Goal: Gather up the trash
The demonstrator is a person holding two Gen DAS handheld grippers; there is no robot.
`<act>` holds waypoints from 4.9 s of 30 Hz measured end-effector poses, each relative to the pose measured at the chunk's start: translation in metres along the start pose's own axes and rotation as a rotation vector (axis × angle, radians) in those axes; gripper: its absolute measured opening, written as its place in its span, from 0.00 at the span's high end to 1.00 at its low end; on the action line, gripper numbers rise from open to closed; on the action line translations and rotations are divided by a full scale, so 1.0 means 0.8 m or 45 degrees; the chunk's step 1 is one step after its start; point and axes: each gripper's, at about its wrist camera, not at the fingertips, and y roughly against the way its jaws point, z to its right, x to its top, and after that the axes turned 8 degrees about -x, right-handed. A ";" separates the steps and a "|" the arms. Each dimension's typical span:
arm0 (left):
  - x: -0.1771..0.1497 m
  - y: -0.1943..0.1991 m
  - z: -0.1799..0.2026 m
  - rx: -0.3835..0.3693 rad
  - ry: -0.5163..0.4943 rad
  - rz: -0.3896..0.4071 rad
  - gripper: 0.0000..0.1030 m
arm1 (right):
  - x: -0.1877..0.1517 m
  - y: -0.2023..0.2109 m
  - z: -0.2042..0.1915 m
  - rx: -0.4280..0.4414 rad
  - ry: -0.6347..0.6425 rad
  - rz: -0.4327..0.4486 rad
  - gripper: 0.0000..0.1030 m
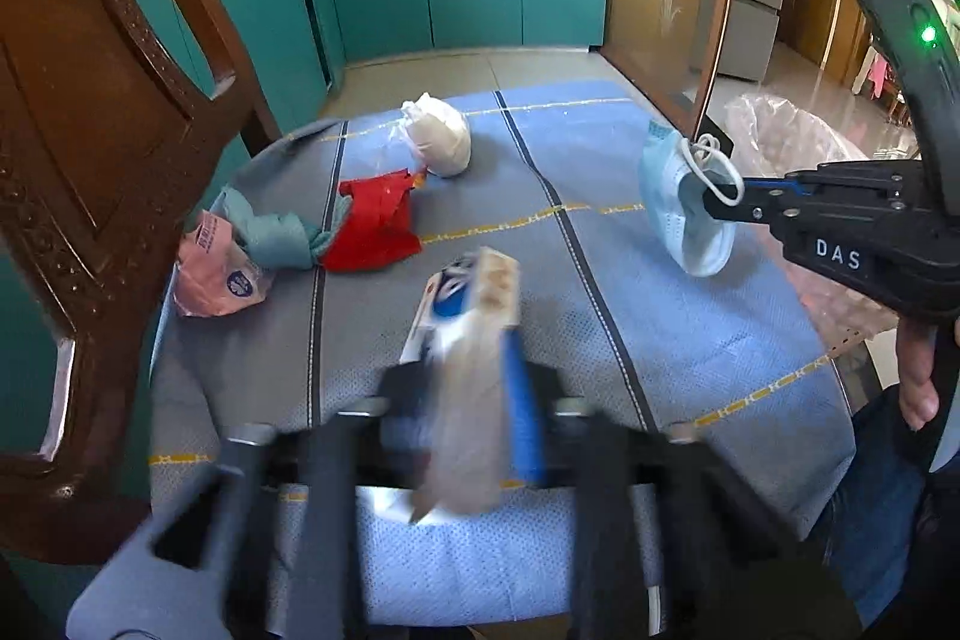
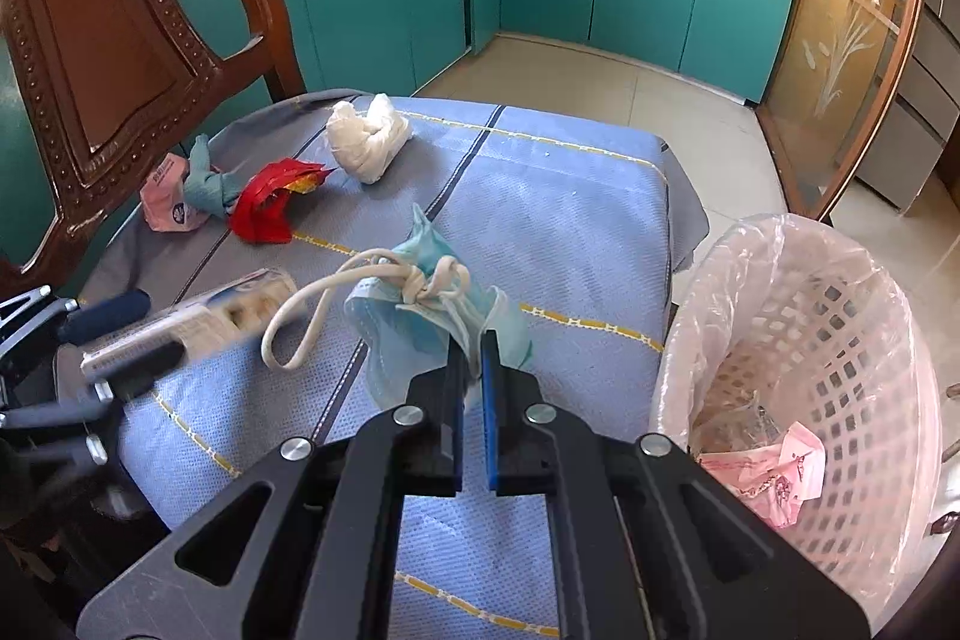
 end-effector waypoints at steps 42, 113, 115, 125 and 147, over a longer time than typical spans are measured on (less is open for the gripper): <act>-0.014 -0.064 -0.016 0.025 0.030 -0.187 0.55 | -0.007 -0.004 -0.005 -0.016 0.020 -0.020 0.94; 0.008 0.014 -0.008 0.085 0.042 0.066 0.56 | -0.003 0.019 0.005 -0.018 -0.038 0.065 0.94; 0.008 0.016 -0.007 0.087 0.041 0.071 0.56 | -0.003 0.021 0.008 -0.016 -0.047 0.071 0.94; 0.007 0.017 -0.007 0.093 0.047 0.068 0.56 | -0.003 0.022 0.008 -0.018 -0.043 0.073 0.94; 0.006 0.011 -0.009 0.090 0.055 0.054 0.56 | -0.004 0.023 0.007 -0.017 -0.039 0.074 0.94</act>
